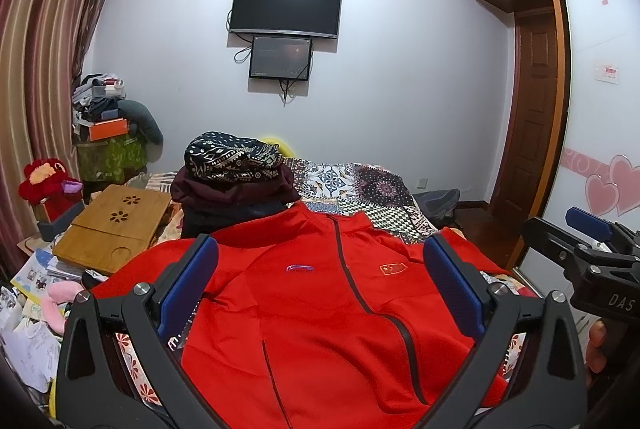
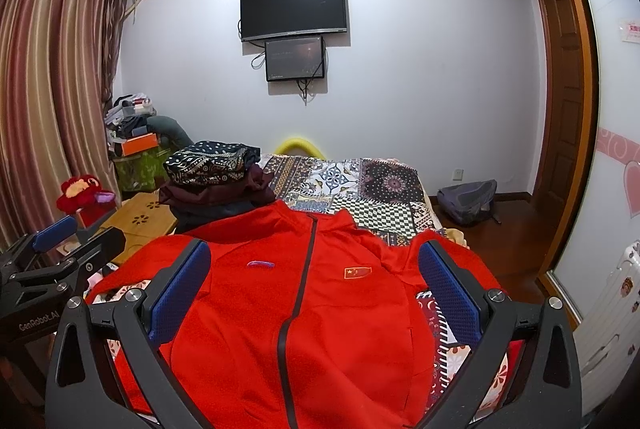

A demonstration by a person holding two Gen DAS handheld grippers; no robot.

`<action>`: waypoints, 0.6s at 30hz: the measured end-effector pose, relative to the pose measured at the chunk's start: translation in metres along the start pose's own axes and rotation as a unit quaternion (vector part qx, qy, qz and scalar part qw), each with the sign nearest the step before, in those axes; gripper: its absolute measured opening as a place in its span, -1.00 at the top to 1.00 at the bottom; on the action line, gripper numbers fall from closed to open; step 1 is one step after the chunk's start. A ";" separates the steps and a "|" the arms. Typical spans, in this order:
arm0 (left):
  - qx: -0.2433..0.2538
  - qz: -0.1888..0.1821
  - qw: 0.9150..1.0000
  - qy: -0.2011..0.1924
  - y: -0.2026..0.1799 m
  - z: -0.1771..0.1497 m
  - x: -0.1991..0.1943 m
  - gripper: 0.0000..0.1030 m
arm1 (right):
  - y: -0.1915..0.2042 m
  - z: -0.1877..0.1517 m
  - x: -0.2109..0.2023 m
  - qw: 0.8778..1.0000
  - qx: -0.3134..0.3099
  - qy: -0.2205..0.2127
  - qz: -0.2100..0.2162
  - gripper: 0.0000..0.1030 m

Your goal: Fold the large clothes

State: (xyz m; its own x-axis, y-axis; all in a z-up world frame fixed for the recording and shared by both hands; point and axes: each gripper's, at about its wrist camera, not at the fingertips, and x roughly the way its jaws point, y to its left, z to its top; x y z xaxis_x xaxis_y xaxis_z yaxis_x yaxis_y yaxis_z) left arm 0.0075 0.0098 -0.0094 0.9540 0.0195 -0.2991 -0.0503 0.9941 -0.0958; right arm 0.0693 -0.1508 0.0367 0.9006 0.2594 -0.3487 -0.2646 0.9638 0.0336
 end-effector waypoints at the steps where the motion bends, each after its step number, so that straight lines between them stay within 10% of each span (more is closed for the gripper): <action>1: 0.000 0.001 1.000 0.001 0.000 0.000 0.001 -1.00 | 0.000 0.000 0.000 1.000 0.000 0.001 0.000 -1.00; 18: -0.030 0.029 0.998 0.037 0.033 -0.001 0.048 -1.00 | -0.005 0.002 0.051 0.999 0.003 0.054 0.001 -1.00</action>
State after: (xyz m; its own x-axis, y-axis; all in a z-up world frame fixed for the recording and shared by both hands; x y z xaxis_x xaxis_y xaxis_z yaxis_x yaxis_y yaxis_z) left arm 0.0513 0.0431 -0.0281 0.9245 0.0662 -0.3755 -0.1238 0.9835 -0.1316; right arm 0.1174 -0.1426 0.0202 0.8576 0.2524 -0.4480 -0.2635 0.9639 0.0388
